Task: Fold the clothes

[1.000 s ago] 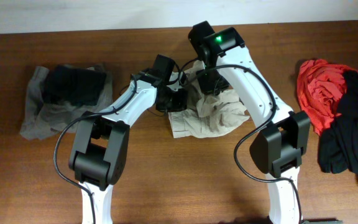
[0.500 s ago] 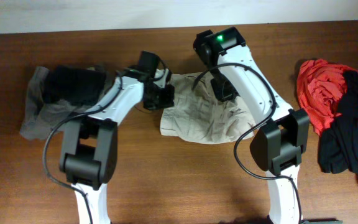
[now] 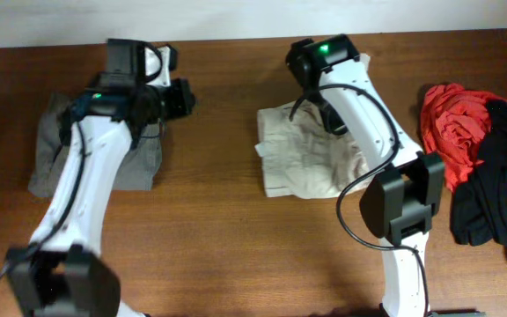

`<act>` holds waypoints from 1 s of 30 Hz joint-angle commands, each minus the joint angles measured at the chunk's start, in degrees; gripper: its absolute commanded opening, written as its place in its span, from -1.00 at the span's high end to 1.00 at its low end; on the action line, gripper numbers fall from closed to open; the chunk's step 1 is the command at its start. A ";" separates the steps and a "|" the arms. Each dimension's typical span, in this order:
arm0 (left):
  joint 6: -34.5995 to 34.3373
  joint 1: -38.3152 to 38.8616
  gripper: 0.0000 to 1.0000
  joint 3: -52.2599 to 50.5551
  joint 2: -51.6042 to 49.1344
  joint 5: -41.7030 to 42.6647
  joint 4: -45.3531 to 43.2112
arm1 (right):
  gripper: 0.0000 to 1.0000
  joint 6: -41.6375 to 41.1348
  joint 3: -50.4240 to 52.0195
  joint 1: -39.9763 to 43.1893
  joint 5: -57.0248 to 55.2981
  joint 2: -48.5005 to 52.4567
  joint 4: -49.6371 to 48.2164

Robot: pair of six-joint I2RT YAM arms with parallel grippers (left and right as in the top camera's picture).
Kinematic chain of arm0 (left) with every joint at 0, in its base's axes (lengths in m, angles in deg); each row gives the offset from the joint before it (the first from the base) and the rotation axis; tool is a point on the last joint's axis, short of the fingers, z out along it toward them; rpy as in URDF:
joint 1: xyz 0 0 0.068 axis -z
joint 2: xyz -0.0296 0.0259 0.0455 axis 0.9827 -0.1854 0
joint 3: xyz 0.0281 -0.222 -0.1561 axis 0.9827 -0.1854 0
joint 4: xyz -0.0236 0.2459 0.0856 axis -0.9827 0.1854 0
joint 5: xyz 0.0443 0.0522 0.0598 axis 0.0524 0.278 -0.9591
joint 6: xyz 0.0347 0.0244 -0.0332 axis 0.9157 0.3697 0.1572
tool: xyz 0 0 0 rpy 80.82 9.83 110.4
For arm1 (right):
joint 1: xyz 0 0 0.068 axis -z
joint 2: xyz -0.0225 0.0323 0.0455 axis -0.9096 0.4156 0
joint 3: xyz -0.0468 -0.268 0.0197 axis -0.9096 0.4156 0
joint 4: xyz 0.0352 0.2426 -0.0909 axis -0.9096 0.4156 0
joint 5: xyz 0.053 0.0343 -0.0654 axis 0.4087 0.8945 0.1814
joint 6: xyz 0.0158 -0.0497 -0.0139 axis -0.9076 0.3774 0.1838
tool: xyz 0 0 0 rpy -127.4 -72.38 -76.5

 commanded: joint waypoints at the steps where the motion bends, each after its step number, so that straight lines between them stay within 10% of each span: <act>1: 1.64 0.04 0.92 -0.35 4.02 -0.20 0.15 | 0.92 -1.29 -1.33 0.07 -4.87 -0.79 -0.02; 30: 1.64 0.15 0.92 -0.35 5.03 -0.17 2.34 | 0.73 -1.29 -1.27 -18.58 -3.28 21.18 -12.28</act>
